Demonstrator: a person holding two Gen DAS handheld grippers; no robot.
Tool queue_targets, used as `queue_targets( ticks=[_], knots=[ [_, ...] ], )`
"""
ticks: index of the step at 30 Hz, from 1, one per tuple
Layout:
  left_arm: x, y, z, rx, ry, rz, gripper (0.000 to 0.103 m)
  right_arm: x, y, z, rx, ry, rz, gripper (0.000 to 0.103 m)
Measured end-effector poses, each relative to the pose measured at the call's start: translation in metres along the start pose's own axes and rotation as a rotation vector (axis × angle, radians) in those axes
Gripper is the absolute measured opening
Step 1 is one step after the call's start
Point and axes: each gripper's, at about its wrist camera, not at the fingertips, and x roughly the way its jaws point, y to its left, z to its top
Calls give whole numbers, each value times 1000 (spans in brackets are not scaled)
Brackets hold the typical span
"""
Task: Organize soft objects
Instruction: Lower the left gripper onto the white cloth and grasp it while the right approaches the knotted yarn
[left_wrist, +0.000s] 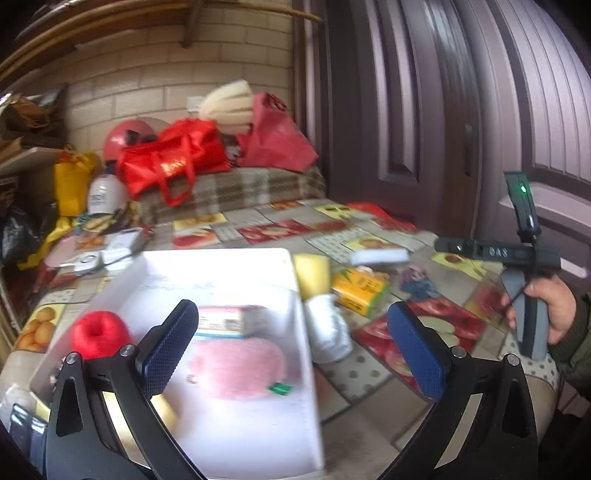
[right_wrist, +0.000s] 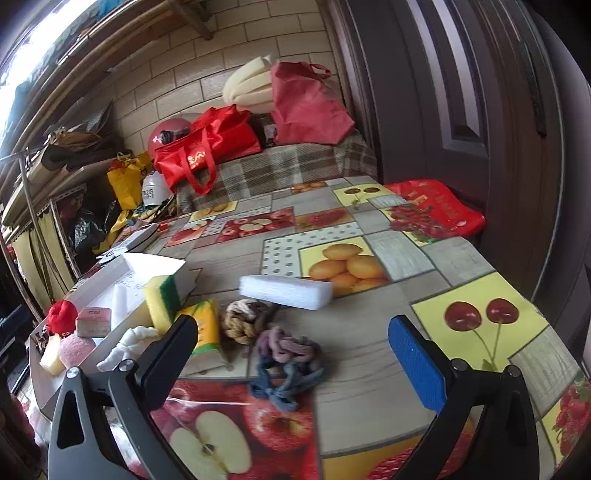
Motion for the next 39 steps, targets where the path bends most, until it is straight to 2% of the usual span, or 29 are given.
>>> queue_targets(
  ticks=[3, 5, 8, 10, 19, 23, 29, 31, 33, 35, 37, 39],
  knots=[
    [25, -21, 5, -3, 83, -61, 103, -2, 2, -1, -5, 14, 27, 103],
    [37, -29, 7, -22, 115, -99, 103, 0, 17, -3, -78, 31, 29, 103],
    [58, -42, 12, -8, 164, -100, 103, 3, 39, -6, -177, 36, 52, 103],
    [70, -47, 15, -9, 185, -87, 103, 1, 39, -7, -177, 30, 66, 103],
    [116, -49, 18, -63, 326, -69, 103, 3, -10, -2, 63, 23, 123, 103],
    [126, -54, 16, -43, 371, -69, 103, 1, -15, -2, 99, 18, 142, 103],
    [121, -66, 15, -18, 364, -161, 102, 0, -15, -1, 102, 9, 165, 103],
    [116, -65, 18, -27, 328, -160, 102, 0, -17, -2, 115, 11, 168, 103],
    [115, -61, 21, -47, 301, -122, 102, 1, -21, -2, 134, 12, 172, 103],
    [124, -58, 22, -66, 330, -90, 102, 3, -25, -2, 156, 16, 175, 103],
    [136, -57, 19, -72, 393, -94, 102, 4, -28, -3, 177, 21, 175, 103],
    [138, -63, 18, -43, 413, -102, 102, 4, -32, -3, 196, 23, 174, 103]
  ],
)
